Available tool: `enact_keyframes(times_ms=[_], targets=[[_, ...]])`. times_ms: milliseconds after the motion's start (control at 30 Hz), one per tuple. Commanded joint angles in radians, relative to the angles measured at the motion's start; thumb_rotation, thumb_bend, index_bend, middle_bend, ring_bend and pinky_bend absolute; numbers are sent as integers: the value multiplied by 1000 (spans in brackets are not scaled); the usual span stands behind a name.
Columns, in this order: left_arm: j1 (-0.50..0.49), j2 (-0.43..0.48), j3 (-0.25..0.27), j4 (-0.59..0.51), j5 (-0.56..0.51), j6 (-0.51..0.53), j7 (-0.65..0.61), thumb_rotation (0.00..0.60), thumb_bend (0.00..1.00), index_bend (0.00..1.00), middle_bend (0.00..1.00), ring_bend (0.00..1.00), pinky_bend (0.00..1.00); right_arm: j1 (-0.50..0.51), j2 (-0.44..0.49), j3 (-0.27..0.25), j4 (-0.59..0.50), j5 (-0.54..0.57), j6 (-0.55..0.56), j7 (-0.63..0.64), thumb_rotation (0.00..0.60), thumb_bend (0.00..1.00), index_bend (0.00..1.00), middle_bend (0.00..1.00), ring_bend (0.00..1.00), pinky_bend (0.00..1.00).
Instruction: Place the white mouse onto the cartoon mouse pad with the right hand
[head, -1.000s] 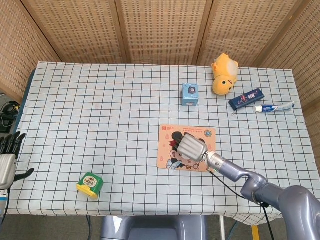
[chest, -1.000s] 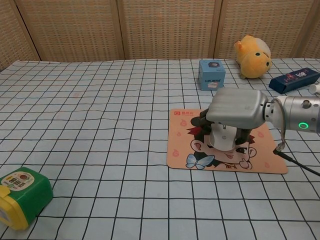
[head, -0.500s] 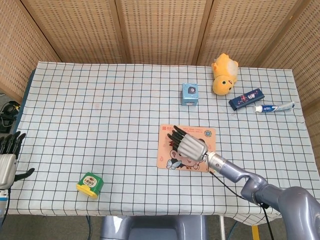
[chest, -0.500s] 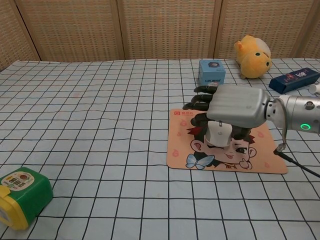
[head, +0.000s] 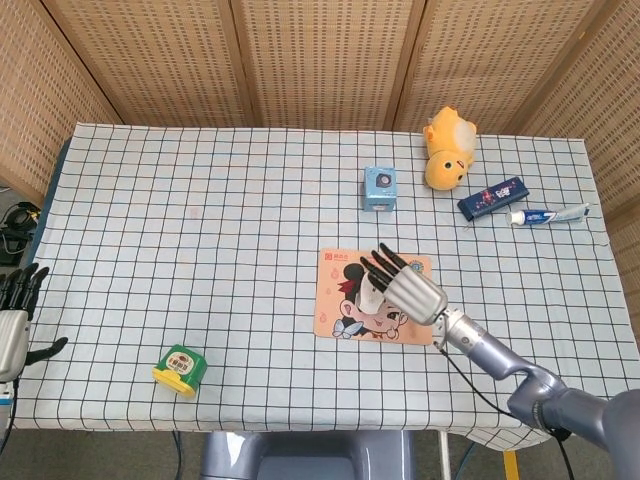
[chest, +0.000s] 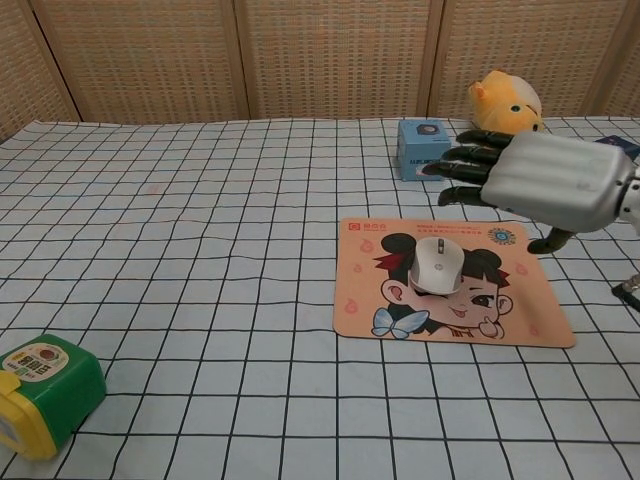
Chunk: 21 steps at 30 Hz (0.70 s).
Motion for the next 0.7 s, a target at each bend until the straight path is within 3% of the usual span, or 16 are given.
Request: enact_keyframes(times_ms=[33, 367, 467, 700], targets=[[2, 0, 4, -2, 8, 5, 2, 600, 0, 0, 0, 0, 0, -103, 54, 30, -87, 85, 101, 25, 600, 146, 206, 31, 18, 24], [6, -15, 12, 7, 32, 22, 7, 600, 0, 0, 0, 0, 0, -287, 90, 27, -178, 210, 225, 163, 600, 146, 134, 0, 0, 0], [8, -26, 15, 18, 43, 32, 7, 600, 0, 0, 0, 0, 0, -394, 93, 6, -196, 277, 272, 261, 600, 144, 96, 0, 0, 0], [10, -41, 18, 36, 56, 41, 12, 600, 0, 0, 0, 0, 0, -486, 100, -4, -179, 259, 362, 350, 600, 142, 2, 0, 0, 0]])
